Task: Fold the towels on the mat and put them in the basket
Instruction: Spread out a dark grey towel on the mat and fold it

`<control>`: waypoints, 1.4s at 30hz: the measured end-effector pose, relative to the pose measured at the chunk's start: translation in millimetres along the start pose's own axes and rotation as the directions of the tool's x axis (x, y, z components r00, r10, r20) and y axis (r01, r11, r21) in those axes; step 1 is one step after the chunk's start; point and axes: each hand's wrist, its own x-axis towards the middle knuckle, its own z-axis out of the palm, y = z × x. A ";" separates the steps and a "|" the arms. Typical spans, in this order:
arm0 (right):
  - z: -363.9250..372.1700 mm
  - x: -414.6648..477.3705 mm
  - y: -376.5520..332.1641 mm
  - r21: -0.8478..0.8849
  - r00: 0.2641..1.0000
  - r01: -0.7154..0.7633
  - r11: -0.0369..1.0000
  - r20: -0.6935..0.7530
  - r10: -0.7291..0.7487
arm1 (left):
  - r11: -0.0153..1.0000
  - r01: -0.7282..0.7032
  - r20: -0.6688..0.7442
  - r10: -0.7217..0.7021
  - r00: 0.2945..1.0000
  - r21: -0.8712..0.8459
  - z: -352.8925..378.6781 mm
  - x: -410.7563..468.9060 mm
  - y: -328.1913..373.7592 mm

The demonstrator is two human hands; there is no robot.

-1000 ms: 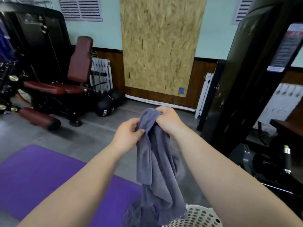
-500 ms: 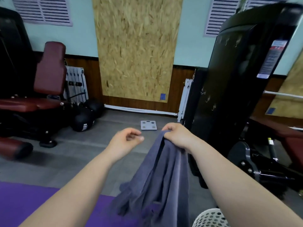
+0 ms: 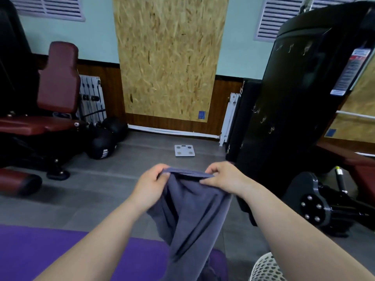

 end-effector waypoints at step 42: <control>404.9 27.4 -103.6 -0.198 0.891 -0.386 0.901 0.174 0.420 | 0.826 0.524 -0.292 -0.459 0.839 0.209 -427.2 -36.7 -377.9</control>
